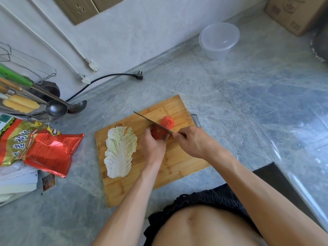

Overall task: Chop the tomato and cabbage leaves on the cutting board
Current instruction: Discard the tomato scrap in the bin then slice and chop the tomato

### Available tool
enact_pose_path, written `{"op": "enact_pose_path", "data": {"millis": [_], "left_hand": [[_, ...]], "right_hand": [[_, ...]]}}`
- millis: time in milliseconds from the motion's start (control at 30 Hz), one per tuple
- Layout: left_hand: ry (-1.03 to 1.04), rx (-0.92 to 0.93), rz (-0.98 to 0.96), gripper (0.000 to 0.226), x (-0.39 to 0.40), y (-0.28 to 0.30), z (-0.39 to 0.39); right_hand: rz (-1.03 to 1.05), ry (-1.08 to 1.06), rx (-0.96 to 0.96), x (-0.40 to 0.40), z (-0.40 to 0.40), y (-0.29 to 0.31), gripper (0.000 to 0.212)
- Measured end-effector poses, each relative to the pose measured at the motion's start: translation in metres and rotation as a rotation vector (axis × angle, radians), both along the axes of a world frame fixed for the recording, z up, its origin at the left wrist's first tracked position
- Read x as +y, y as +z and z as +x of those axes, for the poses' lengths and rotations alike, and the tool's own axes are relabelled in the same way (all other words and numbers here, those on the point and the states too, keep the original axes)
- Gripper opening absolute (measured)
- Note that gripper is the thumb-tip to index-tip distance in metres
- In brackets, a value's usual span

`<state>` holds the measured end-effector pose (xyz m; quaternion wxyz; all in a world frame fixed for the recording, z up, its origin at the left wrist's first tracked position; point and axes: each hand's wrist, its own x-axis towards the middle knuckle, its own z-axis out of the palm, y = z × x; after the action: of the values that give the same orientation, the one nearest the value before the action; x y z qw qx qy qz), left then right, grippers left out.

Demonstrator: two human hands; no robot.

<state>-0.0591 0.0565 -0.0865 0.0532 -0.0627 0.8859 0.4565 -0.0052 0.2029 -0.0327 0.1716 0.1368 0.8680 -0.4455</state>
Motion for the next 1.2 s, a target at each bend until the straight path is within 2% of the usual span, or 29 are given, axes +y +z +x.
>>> {"op": "enact_pose_path", "data": {"millis": [200,567,767,967,1067,1200], "left_hand": [[0.023,-0.044,0.025,0.046,-0.001,0.0,-0.002],[0.014,-0.083,0.034,0.046,-0.004,0.007,-0.002],[-0.025,-0.046,0.039,0.048,-0.007,0.008,0.001],[-0.126,0.032,0.014,0.03,-0.014,0.007,0.005],[-0.127,0.085,-0.034,0.035,-0.013,0.002,0.004],[-0.088,0.082,0.003,0.044,-0.012,-0.004,0.004]], "right_hand": [[-0.043,-0.048,0.014,0.003,0.011,-0.01,0.047],[-0.002,0.009,0.071,-0.001,0.012,-0.017,0.044],[0.005,0.028,0.101,-0.012,0.003,-0.016,0.035],[-0.068,-0.014,0.167,0.003,0.016,0.0,0.046],[-0.048,0.007,0.198,0.005,0.025,0.012,0.045],[-0.014,0.03,0.183,0.002,0.034,0.023,0.043]]}}
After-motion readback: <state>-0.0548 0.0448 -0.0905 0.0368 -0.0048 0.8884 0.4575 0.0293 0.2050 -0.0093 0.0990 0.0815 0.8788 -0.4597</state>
